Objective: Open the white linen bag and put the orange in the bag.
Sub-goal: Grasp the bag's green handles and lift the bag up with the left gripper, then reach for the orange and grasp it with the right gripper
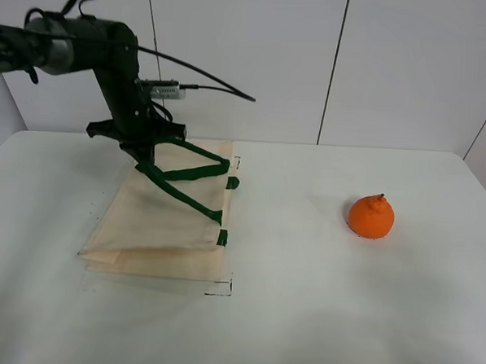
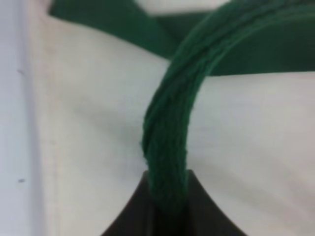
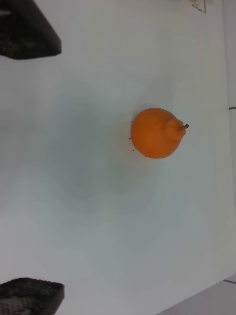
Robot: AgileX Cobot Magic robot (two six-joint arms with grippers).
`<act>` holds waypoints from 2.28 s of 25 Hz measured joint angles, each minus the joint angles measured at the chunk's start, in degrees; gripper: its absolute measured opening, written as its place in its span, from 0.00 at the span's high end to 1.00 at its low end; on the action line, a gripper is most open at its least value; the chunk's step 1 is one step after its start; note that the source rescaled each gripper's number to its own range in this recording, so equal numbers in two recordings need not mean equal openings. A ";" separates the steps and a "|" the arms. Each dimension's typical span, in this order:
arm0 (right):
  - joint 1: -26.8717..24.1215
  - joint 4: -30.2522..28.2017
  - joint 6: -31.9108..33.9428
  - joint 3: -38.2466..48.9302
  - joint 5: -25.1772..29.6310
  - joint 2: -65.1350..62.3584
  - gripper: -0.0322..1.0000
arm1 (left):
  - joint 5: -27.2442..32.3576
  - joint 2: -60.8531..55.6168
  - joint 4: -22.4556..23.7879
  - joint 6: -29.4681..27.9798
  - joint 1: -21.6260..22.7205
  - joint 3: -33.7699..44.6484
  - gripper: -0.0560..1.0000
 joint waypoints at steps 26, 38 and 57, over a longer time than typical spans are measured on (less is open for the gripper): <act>0.00 4.04 -4.22 -28.02 -10.65 71.17 0.02 | 7.43 -14.11 -2.74 4.08 0.00 -16.28 0.95; 4.14 6.17 -8.52 -59.26 -3.36 113.11 0.00 | 7.43 -14.11 -2.74 4.27 0.00 -16.28 0.95; 5.15 1.87 -4.53 -60.65 -9.24 126.64 0.53 | 7.43 -14.11 -2.75 4.56 0.00 -16.28 0.95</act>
